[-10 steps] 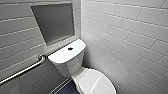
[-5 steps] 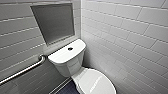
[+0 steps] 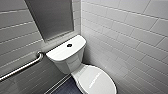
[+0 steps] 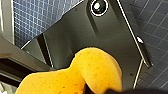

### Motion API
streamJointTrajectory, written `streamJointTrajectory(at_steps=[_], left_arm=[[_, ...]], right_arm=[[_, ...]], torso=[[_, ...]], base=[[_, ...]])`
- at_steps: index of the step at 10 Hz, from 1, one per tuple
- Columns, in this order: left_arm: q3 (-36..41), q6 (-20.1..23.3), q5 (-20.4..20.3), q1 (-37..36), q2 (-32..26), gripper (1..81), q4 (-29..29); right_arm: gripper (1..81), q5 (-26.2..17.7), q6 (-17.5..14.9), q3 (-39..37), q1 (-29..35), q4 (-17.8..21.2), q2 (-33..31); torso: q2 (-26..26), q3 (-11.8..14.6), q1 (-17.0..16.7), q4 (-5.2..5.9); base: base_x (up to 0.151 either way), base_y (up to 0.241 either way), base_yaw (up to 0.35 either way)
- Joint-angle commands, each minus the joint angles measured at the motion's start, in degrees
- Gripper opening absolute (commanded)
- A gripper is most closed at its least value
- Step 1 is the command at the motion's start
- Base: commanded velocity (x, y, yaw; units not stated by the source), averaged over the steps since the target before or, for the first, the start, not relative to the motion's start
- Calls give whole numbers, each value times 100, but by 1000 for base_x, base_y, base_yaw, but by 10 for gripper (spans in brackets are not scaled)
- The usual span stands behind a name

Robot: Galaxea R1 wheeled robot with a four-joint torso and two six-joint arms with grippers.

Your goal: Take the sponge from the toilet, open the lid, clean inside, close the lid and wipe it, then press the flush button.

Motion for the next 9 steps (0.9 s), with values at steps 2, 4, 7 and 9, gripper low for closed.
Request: streamJointTrajectory(at_steps=[2, 4, 7, 9], left_arm=[[113, -328, 188, -672, -67, 811, 16], [113, -424, 188, -839, 55, 811, 16], [113, -635, 188, -1050, 249, 811, 16], [113, -890, 188, -1226, 381, 811, 16]], right_arm=[[10, -409, -21, 101, 106, -205, -197], [10, -408, -21, 101, 98, -214, -171], [10, -408, -21, 92, 106, -223, -135], [10, -408, -21, 92, 106, -223, -118]], torso=[[-2, -44, 0, -129], [0, -35, 2, -421], [0, -37, 2, -387], [0, -267, 2, -429]], base=[[0, 0, 0], [0, 0, 0], [0, 0, 0], [0, 0, 0]])
